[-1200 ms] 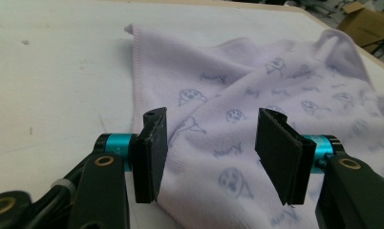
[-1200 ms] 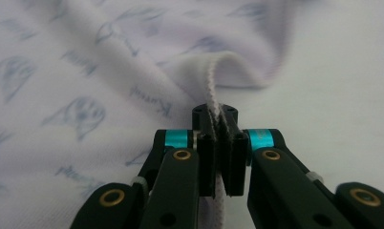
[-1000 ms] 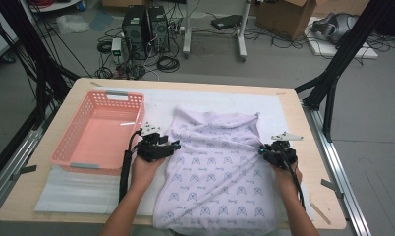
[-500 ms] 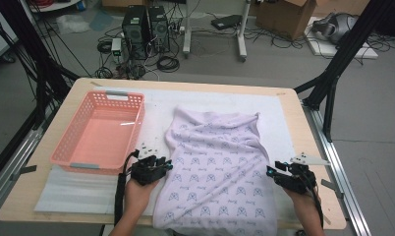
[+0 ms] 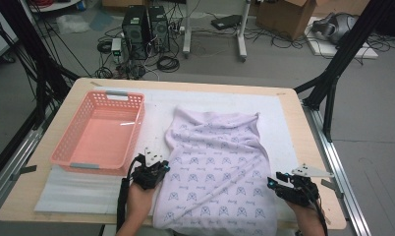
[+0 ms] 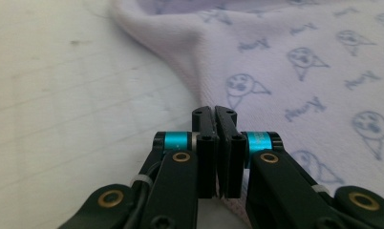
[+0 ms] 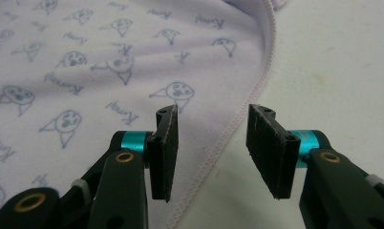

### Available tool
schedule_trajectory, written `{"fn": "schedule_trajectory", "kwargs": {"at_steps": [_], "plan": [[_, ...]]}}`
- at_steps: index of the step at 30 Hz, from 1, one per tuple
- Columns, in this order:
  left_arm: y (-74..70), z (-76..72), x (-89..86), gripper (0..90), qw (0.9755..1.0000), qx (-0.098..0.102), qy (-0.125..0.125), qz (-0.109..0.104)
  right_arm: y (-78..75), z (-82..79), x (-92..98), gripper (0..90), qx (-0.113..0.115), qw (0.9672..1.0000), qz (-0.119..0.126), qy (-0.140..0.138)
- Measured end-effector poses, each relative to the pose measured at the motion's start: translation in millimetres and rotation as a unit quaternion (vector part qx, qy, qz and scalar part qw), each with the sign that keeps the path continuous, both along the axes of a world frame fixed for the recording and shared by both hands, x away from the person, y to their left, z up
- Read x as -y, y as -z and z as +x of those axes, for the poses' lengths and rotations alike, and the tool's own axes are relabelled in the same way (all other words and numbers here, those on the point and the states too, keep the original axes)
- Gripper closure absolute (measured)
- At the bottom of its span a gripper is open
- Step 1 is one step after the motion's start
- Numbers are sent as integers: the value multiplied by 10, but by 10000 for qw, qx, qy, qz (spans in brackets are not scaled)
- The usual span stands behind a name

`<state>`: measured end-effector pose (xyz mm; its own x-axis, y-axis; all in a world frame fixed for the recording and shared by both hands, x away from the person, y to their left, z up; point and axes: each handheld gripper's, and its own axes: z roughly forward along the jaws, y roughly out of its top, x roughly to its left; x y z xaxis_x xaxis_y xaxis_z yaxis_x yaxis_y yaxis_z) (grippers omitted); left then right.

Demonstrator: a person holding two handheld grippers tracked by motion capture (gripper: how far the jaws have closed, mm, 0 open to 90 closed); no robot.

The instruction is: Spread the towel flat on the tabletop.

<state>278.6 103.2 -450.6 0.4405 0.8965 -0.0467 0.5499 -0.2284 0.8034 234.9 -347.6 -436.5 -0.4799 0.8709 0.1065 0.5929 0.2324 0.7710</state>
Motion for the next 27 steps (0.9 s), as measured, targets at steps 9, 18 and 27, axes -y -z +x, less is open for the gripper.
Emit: {"fn": "schedule_trajectory", "kwargs": {"at_steps": [9, 18, 27], "plan": [[-1, 116, -178, 759, 9988, -23, -301, -377, 103, 5, -150, 818, -76, 9991, -408, -114], [-6, -316, -273, 532, 9951, -73, 404, -894, 101, -55, -84, 691, 87, 9983, -503, 295], [63, -568, -282, 393, 9904, -352, 806, -1067, 81, -327, 2, 537, -54, 9992, -369, 120]]}}
